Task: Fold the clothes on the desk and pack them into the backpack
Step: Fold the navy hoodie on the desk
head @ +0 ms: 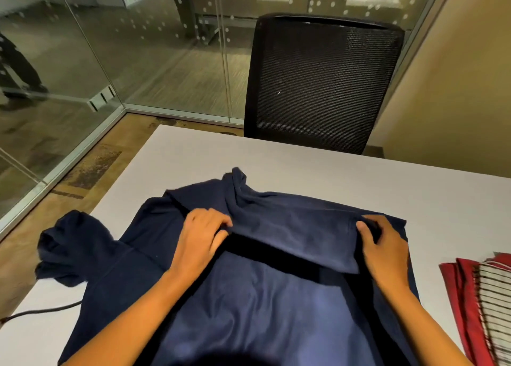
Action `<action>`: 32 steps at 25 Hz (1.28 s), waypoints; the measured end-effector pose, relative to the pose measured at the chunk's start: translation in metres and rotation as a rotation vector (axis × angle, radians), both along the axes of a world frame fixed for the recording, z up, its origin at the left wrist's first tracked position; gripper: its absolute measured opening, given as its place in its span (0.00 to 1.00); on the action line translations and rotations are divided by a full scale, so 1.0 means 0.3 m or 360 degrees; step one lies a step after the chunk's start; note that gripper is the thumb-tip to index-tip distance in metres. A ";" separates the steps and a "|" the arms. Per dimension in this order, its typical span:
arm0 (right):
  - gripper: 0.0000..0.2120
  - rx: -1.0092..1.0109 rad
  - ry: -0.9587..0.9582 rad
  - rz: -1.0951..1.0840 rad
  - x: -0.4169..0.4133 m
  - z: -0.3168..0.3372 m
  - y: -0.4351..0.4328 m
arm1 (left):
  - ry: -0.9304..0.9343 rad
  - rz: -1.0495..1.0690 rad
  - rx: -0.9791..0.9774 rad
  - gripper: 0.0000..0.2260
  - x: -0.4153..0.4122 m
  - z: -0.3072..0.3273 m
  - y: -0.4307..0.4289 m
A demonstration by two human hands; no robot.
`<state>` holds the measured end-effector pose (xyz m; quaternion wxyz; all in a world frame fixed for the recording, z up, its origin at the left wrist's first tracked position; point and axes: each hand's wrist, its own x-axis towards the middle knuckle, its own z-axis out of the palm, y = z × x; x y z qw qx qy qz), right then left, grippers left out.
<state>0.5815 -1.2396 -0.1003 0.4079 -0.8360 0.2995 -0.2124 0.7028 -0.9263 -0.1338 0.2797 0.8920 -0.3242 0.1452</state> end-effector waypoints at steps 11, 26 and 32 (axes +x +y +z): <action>0.14 0.0078 0.0142 -0.0273 -0.161 -0.067 -0.132 | 0.0377 0.0025 0.0084 0.12 0.086 0.015 -0.044; 0.11 0.0138 0.0107 -0.0434 -0.068 -0.149 -0.350 | 0.0641 0.0528 0.0718 0.10 0.554 -0.028 -0.244; 0.07 0.0272 0.0060 -0.0386 0.038 -0.173 -0.416 | 0.1328 0.0870 0.0057 0.10 0.618 -0.121 -0.211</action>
